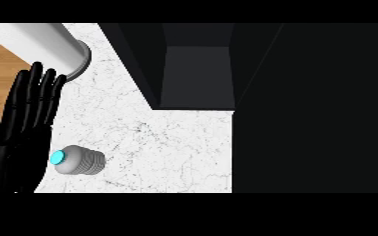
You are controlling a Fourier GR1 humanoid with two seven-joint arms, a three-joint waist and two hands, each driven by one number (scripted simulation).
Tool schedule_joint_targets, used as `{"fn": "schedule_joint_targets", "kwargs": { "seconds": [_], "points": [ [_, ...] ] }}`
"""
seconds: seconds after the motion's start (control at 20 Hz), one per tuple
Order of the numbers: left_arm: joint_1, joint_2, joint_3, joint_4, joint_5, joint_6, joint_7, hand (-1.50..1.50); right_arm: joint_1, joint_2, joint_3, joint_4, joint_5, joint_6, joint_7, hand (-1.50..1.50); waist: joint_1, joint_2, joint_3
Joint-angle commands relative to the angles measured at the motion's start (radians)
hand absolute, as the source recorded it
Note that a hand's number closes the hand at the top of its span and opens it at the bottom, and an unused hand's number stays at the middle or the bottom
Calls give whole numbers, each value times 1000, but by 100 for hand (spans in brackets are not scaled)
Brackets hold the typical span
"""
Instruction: Pick up the bottled water, place it into the cabinet and close the cabinet
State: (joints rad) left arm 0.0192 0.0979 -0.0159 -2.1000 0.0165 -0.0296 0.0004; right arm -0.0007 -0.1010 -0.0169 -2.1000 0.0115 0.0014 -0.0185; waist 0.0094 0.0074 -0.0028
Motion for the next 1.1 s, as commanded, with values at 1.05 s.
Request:
{"fn": "schedule_joint_targets", "kwargs": {
  "seconds": [1.05],
  "points": [
    [331, 336, 473, 103, 766, -553, 129, -150, 601, -24, 286, -488, -166, 238, 90, -150, -17, -15, 3]
  ]
}}
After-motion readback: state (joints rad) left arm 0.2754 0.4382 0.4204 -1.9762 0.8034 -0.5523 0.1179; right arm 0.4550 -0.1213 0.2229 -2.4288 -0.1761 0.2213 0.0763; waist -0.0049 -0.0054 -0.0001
